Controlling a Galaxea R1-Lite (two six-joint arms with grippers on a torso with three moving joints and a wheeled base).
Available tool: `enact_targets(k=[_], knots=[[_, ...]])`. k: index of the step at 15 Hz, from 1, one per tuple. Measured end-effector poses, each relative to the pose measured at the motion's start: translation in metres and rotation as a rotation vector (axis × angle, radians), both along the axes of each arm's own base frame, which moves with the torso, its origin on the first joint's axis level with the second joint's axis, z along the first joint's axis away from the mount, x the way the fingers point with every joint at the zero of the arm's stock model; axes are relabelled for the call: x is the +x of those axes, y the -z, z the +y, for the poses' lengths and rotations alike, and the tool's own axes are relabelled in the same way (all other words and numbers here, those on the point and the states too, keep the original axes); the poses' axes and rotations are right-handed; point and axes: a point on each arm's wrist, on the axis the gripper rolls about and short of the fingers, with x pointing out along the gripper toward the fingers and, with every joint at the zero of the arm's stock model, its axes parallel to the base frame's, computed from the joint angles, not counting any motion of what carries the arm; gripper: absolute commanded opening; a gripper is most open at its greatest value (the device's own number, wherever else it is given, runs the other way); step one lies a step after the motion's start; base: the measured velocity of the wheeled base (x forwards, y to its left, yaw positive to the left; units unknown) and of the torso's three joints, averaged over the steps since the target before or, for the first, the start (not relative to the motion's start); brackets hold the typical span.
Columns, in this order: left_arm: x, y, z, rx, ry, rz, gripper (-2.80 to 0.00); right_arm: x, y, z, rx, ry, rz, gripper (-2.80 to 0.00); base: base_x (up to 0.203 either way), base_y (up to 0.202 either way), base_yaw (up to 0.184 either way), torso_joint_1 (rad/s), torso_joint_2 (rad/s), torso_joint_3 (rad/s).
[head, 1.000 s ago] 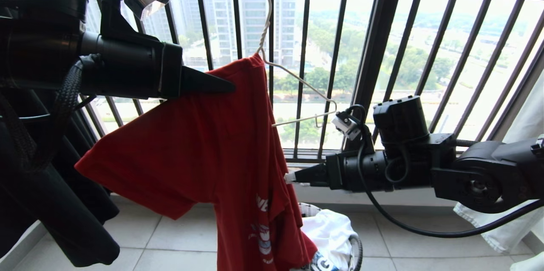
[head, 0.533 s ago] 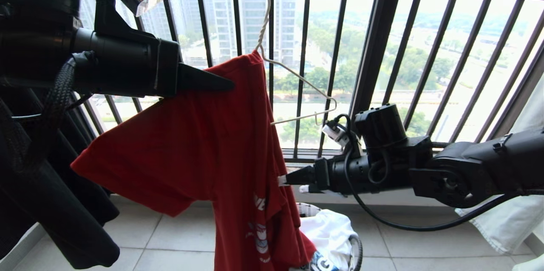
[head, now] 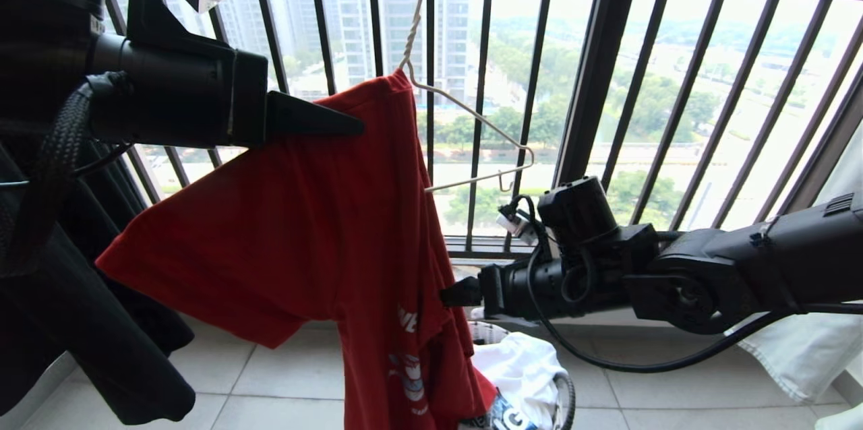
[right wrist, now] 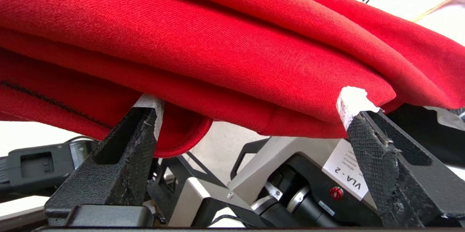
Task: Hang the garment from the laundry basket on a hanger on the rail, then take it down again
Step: Hang the clothes on the clothes rack
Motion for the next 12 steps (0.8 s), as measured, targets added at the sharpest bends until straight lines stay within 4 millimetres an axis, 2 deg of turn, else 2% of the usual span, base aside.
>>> enact_targets(k=[1, 6, 12], knots=[[0.000, 0.000, 0.000, -0.001, 0.000, -0.002, -2.80, 0.000, -0.001, 0.003, -0.015, 0.012, 0.009, -2.80, 0.000, 0.000, 0.000, 0.000, 0.00, 0.000], [0.007, -0.002, -0.002, -0.079, -0.030, -0.044, -2.80, -0.001, -0.008, 0.006, -0.083, 0.057, 0.028, -2.80, 0.000, 0.000, 0.000, 0.000, 0.00, 0.000], [0.010, 0.002, -0.004, -0.075, -0.033, -0.033, -2.80, -0.004, -0.022, 0.003, -0.096, 0.076, 0.013, -2.80, 0.000, 0.000, 0.000, 0.000, 0.00, 0.000]])
